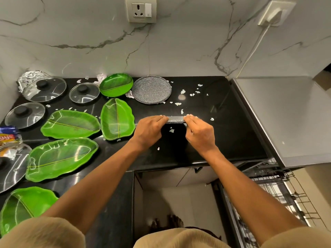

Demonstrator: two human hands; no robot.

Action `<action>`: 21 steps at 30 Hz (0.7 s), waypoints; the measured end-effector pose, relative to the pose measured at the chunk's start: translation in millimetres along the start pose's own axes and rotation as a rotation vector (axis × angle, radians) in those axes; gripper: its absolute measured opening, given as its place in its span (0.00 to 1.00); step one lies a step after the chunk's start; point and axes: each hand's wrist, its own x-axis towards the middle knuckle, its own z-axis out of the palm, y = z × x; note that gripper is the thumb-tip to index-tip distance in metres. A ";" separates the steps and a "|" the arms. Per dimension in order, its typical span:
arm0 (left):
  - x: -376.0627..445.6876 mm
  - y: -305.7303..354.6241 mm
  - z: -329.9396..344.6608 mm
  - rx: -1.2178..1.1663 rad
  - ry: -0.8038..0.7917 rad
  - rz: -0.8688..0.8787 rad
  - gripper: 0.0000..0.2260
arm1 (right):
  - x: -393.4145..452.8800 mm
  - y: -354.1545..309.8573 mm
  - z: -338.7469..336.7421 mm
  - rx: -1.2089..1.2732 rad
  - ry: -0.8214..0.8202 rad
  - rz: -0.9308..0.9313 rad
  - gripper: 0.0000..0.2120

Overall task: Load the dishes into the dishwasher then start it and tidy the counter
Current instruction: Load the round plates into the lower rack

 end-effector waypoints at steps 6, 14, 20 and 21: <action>12.7 37.5 9.5 -0.125 0.193 0.128 0.23 | -42.5 9.4 -34.2 0.004 0.067 0.036 0.15; 35.9 128.4 40.1 -0.258 0.297 0.380 0.17 | -123.7 40.0 -112.7 -0.072 0.134 0.150 0.17; 39.9 214.3 68.5 -0.365 0.244 0.500 0.14 | -198.8 62.1 -169.5 -0.187 0.149 0.250 0.15; 39.4 230.1 74.2 -0.386 0.233 0.521 0.14 | -212.5 67.4 -179.0 -0.203 0.145 0.267 0.15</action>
